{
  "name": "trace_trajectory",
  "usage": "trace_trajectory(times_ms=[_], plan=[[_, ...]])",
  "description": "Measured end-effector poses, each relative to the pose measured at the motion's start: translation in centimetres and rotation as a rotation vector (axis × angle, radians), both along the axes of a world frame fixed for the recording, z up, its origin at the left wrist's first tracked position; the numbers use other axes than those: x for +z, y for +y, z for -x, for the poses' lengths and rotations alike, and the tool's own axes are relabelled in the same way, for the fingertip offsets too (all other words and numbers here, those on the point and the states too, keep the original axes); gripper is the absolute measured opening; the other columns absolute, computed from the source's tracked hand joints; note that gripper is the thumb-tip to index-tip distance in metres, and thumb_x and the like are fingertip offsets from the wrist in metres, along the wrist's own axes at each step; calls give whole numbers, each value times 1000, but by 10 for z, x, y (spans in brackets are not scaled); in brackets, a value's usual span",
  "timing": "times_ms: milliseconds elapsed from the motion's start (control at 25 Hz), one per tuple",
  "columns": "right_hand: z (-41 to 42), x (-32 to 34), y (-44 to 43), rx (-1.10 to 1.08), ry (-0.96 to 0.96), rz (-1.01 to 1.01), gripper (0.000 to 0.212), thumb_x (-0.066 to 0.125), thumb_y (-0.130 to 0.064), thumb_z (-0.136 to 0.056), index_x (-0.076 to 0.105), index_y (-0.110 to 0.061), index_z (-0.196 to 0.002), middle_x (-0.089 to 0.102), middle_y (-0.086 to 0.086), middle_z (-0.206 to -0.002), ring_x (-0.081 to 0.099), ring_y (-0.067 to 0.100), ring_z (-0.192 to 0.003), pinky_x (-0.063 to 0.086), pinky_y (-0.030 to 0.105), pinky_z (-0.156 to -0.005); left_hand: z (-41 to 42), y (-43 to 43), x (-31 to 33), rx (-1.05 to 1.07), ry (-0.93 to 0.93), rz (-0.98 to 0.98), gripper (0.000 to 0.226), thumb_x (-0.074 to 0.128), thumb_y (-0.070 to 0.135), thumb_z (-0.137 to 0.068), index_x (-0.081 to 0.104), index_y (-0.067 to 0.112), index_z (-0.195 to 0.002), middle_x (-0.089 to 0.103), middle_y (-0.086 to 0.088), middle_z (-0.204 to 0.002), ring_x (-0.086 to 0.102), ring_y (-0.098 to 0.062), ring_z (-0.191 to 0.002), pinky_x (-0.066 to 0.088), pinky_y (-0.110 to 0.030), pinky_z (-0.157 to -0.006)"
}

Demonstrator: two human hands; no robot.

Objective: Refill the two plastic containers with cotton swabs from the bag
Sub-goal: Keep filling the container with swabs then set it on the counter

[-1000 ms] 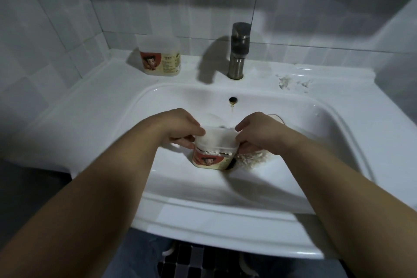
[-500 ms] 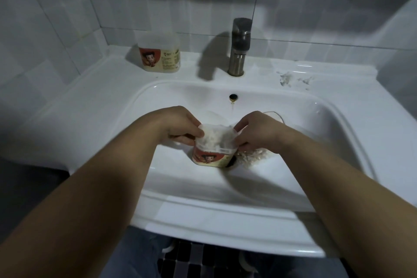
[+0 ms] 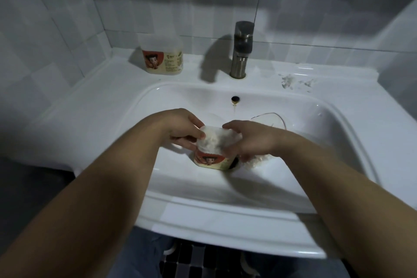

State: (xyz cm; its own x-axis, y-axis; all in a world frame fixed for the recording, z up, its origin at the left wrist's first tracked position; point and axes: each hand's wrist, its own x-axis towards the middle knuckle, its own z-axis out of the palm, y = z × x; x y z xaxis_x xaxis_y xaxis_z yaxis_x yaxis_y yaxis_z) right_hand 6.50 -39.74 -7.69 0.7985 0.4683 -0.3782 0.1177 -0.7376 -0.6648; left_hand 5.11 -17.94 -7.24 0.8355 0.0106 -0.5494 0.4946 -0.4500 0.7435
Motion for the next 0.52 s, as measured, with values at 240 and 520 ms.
trace_trajectory(times_ms=[240,520], plan=[[2,0,8,107,-315,200,83,85,-39,-74,45,-25,-146,59,0,-130,57,19,-112,48,29,-89,5,1,8,10,-21,41,24,62,1,-95,75,10,-113,78,-13,-93,76,-17,-72,63,-30,-69],[-5,10,5,-123,-274,-375,59,85,-25,-78,59,-39,-129,58,-4,-129,65,20,-109,60,38,-82,6,4,40,159,-186,185,22,61,7,-98,70,7,-118,72,-13,-105,71,-20,-84,57,-24,-52]])
